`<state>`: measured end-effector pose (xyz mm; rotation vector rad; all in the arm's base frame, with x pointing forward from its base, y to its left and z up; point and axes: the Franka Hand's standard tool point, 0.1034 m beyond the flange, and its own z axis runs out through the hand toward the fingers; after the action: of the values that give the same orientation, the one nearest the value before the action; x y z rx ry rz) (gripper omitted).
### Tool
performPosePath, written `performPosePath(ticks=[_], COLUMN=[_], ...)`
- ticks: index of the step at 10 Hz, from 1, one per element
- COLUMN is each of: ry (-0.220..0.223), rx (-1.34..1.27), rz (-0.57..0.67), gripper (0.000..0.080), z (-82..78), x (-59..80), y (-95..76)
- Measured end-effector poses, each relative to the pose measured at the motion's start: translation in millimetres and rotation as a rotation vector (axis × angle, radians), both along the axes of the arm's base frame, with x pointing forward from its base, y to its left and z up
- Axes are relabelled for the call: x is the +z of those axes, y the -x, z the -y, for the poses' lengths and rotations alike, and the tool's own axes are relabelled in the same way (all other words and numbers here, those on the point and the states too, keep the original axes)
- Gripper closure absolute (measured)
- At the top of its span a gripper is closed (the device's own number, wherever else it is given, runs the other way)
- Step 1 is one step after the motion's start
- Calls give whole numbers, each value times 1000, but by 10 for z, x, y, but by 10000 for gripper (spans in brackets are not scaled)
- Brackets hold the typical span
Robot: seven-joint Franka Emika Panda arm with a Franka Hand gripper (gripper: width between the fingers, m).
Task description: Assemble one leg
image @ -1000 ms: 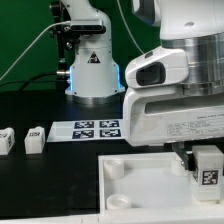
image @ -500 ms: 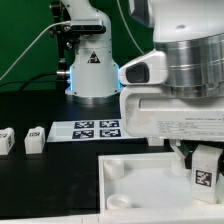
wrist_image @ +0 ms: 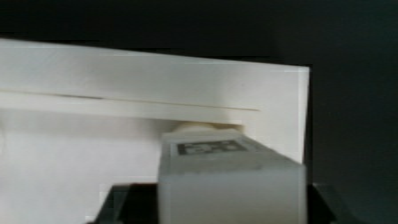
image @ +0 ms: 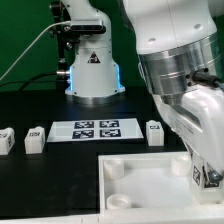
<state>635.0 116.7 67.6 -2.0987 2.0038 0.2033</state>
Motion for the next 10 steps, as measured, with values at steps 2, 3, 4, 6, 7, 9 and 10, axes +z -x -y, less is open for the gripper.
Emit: performPosePath(ticks=[2, 3, 4, 6, 7, 9, 10], ry=[-5, -5, -5, 2, 11, 73, 90], rx=[-71, -70, -65, 35, 123, 449, 561], rz=[-22, -22, -21, 5, 28, 102, 126], gripper=[501, 501, 347, 224, 165, 154, 150], z=[-36, -37, -37, -46, -47, -51, -81], x=[-3, -6, -8, -1, 11, 55, 52], y=[11, 12, 13, 14, 6, -36, -31])
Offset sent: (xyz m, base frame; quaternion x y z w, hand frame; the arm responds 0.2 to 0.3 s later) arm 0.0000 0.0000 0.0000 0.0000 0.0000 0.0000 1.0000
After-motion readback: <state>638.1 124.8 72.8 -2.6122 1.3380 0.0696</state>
